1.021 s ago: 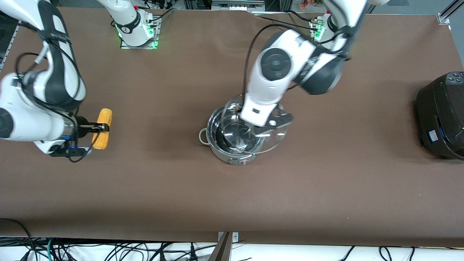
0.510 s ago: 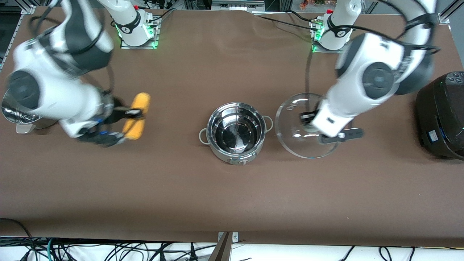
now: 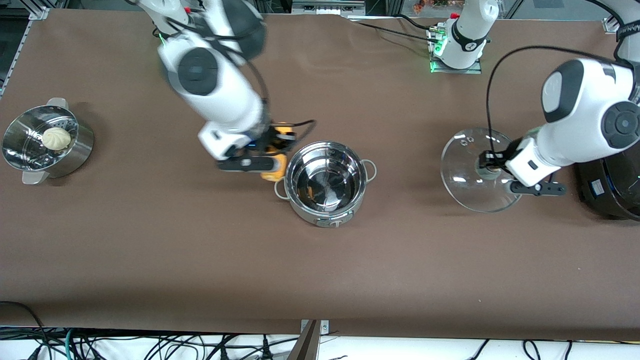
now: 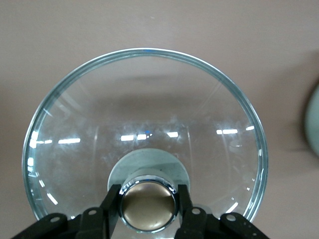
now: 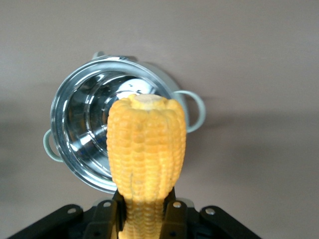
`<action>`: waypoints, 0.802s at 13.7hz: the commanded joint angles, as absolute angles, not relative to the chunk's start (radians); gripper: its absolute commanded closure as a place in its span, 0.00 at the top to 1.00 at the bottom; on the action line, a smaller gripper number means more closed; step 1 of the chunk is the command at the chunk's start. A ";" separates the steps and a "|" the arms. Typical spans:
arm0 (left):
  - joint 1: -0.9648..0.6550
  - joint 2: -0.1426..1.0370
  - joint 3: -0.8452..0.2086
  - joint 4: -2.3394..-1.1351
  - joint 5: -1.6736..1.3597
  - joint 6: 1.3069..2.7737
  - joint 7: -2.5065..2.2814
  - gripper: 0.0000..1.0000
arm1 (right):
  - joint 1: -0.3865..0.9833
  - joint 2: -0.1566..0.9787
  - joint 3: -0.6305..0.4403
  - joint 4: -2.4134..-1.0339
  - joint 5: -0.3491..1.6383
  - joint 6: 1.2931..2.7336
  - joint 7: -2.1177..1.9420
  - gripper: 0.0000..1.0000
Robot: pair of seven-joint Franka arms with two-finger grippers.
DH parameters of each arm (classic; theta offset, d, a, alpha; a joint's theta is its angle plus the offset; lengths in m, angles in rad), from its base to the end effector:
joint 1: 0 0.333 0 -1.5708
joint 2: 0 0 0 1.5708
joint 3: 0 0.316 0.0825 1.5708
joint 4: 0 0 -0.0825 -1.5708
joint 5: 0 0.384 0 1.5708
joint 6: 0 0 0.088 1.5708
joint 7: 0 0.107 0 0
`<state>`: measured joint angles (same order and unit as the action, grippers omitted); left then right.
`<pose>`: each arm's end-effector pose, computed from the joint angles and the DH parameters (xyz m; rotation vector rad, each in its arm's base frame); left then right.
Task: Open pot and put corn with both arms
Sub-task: 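Set the lid aside with the left gripper while the right gripper carries corn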
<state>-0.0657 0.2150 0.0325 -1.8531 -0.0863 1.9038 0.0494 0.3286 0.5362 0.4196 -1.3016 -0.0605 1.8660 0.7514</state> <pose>0.5937 -0.0268 0.3937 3.0572 -0.0731 -0.2505 0.5665 0.4307 0.4604 -2.9812 0.0716 0.0727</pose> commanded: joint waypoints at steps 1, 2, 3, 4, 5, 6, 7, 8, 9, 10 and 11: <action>-0.057 0.170 0.064 -2.024 -0.086 2.096 0.170 0.00 | 0.373 0.613 0.416 -1.256 -0.094 1.926 0.773 0.11; -0.057 0.176 0.064 -2.064 -0.086 2.156 0.170 0.00 | 0.380 0.632 0.416 -1.256 -0.095 1.956 0.773 0.11; -0.057 0.192 0.064 -2.097 -0.086 2.205 0.172 0.00 | 0.388 0.652 0.414 -1.256 -0.095 1.979 0.773 0.11; -0.055 0.210 0.067 -2.121 -0.086 2.250 0.175 0.00 | 0.394 0.669 0.414 -1.256 -0.095 2.006 0.773 0.11; -0.055 0.231 0.074 -2.144 -0.086 2.293 0.176 0.00 | 0.397 0.681 0.414 -1.256 -0.095 2.026 0.773 0.12; -0.055 0.257 0.077 -2.152 -0.086 2.327 0.176 0.00 | 0.408 0.696 0.414 -1.256 -0.095 2.031 0.773 0.12; -0.055 0.282 0.077 -2.155 -0.086 2.341 0.176 0.00 | 0.414 0.707 0.414 -1.256 -0.097 2.046 0.773 0.13; -0.055 0.302 0.077 -2.157 -0.087 2.344 0.176 0.00 | 0.431 0.718 0.413 -1.256 -0.098 2.054 0.773 0.13; -0.055 0.317 0.077 -2.163 -0.095 2.344 0.175 0.00 | 0.445 0.727 0.405 -1.256 -0.109 2.060 0.773 0.13; -0.055 0.324 0.077 -2.163 -0.095 2.345 0.176 0.00 | 0.452 0.735 0.402 -1.256 -0.115 2.068 0.773 0.13; -0.055 0.328 0.075 -2.163 -0.095 2.345 0.176 0.00 | 0.457 0.744 0.402 -1.256 -0.115 2.074 0.773 0.13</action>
